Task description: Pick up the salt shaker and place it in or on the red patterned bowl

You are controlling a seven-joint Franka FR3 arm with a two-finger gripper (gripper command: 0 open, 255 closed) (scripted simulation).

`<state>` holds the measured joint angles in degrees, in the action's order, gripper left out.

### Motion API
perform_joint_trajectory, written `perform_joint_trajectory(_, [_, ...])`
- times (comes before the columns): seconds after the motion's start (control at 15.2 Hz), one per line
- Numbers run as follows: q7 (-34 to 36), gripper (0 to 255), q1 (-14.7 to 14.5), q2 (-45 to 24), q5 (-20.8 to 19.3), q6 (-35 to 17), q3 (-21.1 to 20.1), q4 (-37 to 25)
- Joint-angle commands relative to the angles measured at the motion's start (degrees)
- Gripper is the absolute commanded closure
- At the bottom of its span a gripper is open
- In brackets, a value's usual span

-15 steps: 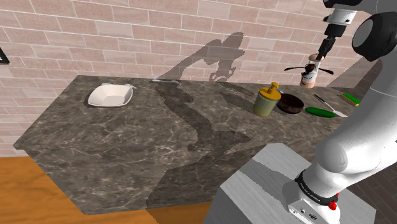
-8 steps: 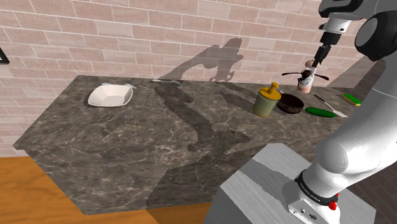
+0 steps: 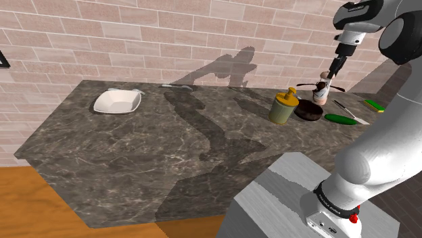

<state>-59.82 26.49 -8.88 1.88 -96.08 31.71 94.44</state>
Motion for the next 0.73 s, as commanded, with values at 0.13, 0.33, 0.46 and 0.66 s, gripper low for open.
perform_joint_trajectory(0.13, [-0.06,255,0.0,-0.38,0.22,-3.15,-0.06,2.76])
perform_joint_trajectory(0.33, [-0.1,255,-0.02,-0.67,0.39,-5.68,-0.13,5.05])
perform_joint_trajectory(0.46, [-0.1,255,-0.02,-0.67,0.39,-5.68,-0.13,5.05])
perform_joint_trajectory(0.66, [-0.1,255,-0.02,-0.67,0.39,-5.68,-0.13,5.05])
